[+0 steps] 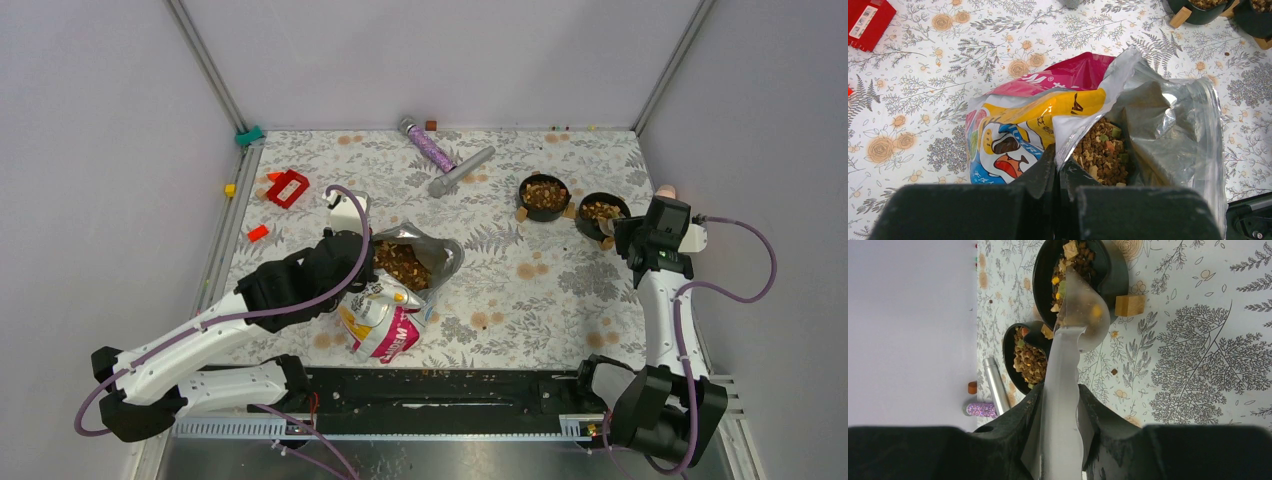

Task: Serve the pet food
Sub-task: Pour the pet food into the pet food bowl.

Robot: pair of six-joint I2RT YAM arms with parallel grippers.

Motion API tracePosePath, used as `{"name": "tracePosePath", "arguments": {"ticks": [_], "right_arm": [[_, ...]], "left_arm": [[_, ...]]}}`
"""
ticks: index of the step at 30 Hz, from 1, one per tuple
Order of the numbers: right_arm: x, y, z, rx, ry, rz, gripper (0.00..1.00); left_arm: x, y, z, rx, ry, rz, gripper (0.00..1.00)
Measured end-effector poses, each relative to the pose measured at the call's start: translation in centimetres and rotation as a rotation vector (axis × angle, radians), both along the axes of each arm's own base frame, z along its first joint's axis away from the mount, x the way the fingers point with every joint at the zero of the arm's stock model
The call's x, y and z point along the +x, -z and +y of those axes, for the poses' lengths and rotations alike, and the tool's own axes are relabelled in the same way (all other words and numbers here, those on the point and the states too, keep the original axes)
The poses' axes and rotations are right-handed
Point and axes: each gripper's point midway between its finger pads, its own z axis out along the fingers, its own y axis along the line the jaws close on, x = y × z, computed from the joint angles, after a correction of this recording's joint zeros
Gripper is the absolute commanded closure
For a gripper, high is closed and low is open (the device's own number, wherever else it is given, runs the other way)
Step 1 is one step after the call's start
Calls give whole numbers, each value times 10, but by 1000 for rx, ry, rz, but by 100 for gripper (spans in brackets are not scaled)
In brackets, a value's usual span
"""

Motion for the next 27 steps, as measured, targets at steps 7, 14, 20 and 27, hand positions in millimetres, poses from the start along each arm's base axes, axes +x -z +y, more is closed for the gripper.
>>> {"name": "tracePosePath", "arguments": {"ticks": [7, 14, 20, 27], "right_arm": [[3, 2, 1, 1, -26, 37, 100], [10, -4, -3, -15, -53, 70, 100], [11, -11, -5, -40, -77, 99, 100], [16, -19, -7, -66, -111, 128, 100]], "left_arm": [[-1, 0, 1, 1, 0, 0, 100], [-1, 0, 1, 4, 3, -1, 100], [-1, 0, 1, 6, 2, -3, 100], [-1, -1, 2, 5, 2, -4, 100]]}}
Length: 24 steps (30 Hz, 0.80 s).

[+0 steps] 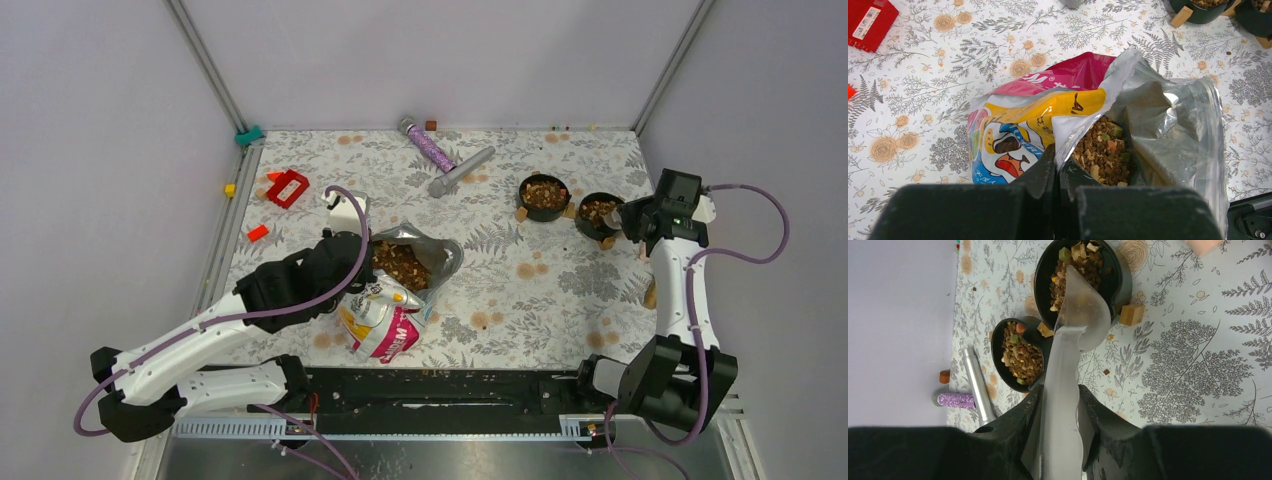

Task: Serve the pet food
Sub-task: Pour the pet food into the pet food bowl.

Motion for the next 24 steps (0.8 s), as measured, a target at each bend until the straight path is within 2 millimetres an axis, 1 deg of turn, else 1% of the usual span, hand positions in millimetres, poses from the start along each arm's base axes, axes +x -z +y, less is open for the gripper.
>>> {"name": "tracePosePath", "arguments": {"ticks": [16, 24], "right_arm": [[-5, -4, 2, -20, -53, 49, 100], [-5, -12, 2, -44, -76, 46, 100]], "left_arm": [[-1, 0, 1, 2, 0, -1, 100], [-1, 0, 1, 3, -1, -2, 100]]}}
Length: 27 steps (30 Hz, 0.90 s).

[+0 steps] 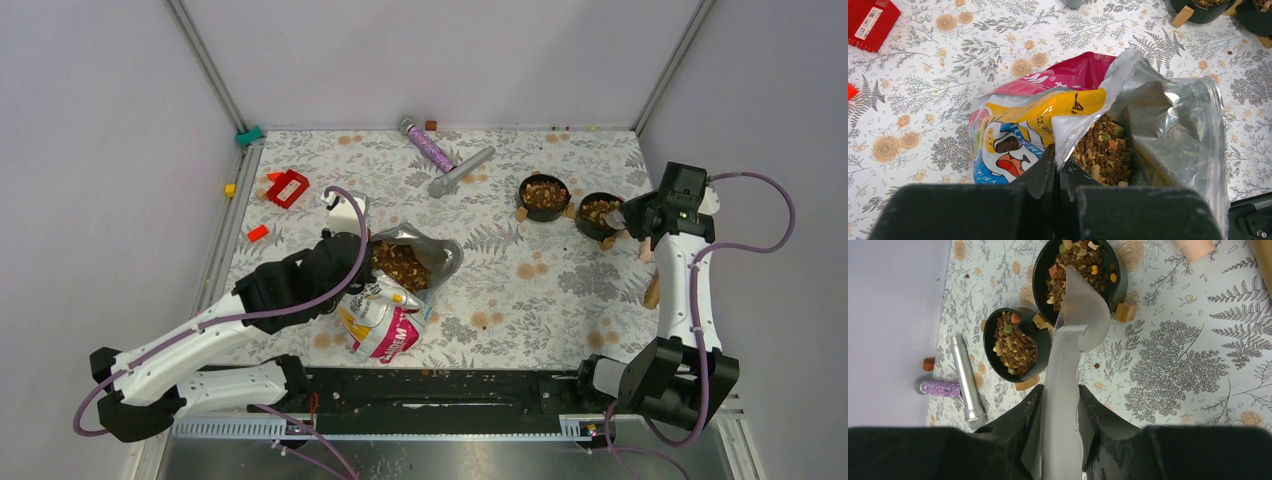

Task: Serve the pet food
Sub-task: Pour the pet food into the pet food bowl.

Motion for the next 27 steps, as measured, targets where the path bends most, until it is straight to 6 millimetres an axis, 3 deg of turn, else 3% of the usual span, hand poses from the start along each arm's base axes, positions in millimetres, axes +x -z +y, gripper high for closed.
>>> {"name": "tracePosePath", "arguments": {"ticks": [16, 23, 27], "right_arm": [[-4, -8, 3, -44, -77, 20, 100], [-3, -25, 5, -80, -146, 15, 100], [-5, -23, 7, -82, -171, 24, 100]], "left_arm": [[0, 0, 0, 0, -1, -1, 100], [0, 0, 1, 2, -2, -2, 100], [-1, -1, 2, 2, -3, -4, 100]]}}
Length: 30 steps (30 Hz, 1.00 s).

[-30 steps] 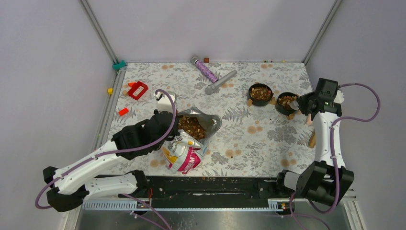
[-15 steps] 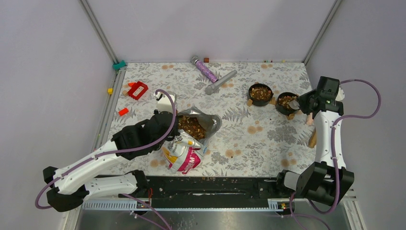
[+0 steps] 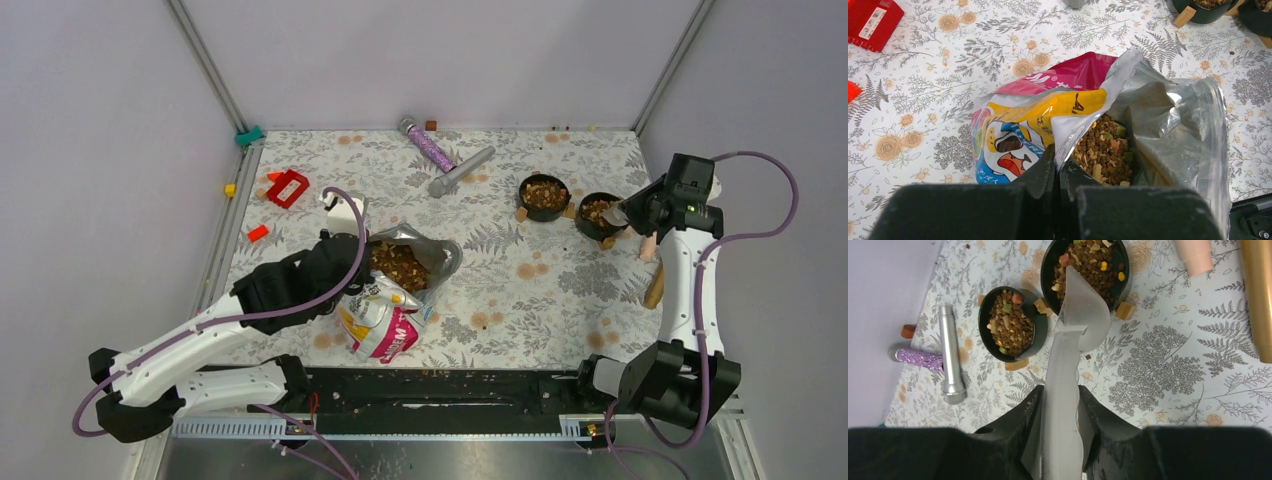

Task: Serve the pet food
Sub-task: Pour the pet food into the pet food bowl, then collect the pet food from the pet food bag.

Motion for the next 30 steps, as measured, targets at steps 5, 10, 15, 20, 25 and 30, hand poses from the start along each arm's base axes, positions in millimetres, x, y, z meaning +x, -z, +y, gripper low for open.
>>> {"name": "tracePosePath", "arguments": {"ticks": [5, 10, 15, 20, 25, 30], "right_arm": [[-4, -2, 4, 1, -22, -7, 100], [-15, -27, 17, 12, -58, -98, 100], [-33, -69, 49, 67, -160, -256, 100], [-51, -103, 104, 232, -380, -417, 100], [-73, -110, 153, 446, -597, -457, 100], [-114, -125, 213, 539, -878, -456, 100]], "left_arm": [[-1, -1, 3, 2, -4, -2, 100], [-1, -1, 4, 6, -9, -4, 100], [0, -1, 5, 6, -11, -5, 100], [-1, -2, 6, 5, -12, -7, 100], [-1, -2, 7, 6, -14, -8, 100], [-1, -3, 8, 5, -16, -10, 100]]}}
